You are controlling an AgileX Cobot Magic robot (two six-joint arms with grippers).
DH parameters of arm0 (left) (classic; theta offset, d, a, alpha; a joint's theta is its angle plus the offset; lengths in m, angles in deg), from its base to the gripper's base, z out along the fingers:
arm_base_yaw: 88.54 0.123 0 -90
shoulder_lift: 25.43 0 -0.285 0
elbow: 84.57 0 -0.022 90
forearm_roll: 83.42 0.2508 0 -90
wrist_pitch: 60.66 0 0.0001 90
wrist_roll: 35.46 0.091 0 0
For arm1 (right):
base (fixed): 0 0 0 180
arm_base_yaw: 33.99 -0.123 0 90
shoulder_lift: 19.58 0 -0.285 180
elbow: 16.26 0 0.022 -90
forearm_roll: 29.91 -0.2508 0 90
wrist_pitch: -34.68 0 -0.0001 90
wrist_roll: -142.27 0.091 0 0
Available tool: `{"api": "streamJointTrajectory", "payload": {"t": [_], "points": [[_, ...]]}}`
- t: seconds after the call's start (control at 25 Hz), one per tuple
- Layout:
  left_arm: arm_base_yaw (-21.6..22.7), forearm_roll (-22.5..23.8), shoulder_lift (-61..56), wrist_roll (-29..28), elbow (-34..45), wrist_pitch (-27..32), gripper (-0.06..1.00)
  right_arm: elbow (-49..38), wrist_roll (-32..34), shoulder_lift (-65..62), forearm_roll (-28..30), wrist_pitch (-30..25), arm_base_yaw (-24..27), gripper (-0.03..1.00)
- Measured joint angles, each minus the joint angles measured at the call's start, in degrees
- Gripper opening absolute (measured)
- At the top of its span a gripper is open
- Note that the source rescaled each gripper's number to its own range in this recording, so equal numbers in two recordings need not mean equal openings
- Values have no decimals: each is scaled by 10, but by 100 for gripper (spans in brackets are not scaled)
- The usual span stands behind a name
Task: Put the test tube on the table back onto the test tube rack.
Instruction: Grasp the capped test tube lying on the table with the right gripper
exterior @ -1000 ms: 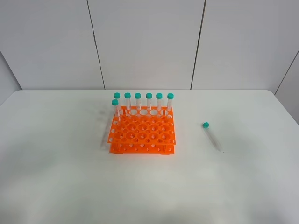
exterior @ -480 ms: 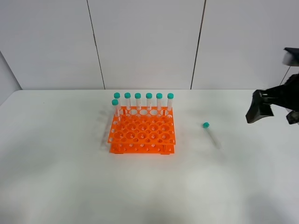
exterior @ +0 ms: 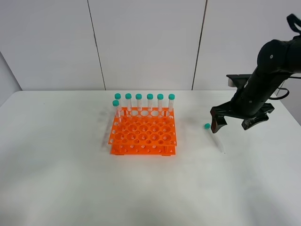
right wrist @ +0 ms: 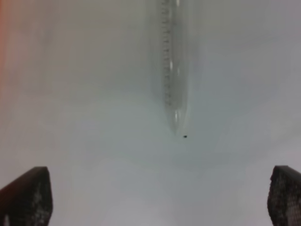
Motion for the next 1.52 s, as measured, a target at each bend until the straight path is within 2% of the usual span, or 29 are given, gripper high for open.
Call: {"api": "streamJointTrajectory", "payload": {"t": [0.24,0.4,0.92,1.52], "points": [[0,0,0,0,0,0,100,0,-8,45,-2,52,23,100],[0,0,0,0,0,0,100,0,-20,61,-6,64,18,100],[0,0,0,0,0,0,100,0,-18,124,-27,163,16,100],[0,0,0,0,0,0,100,0,-31,144,-26,152,5,100]]}}
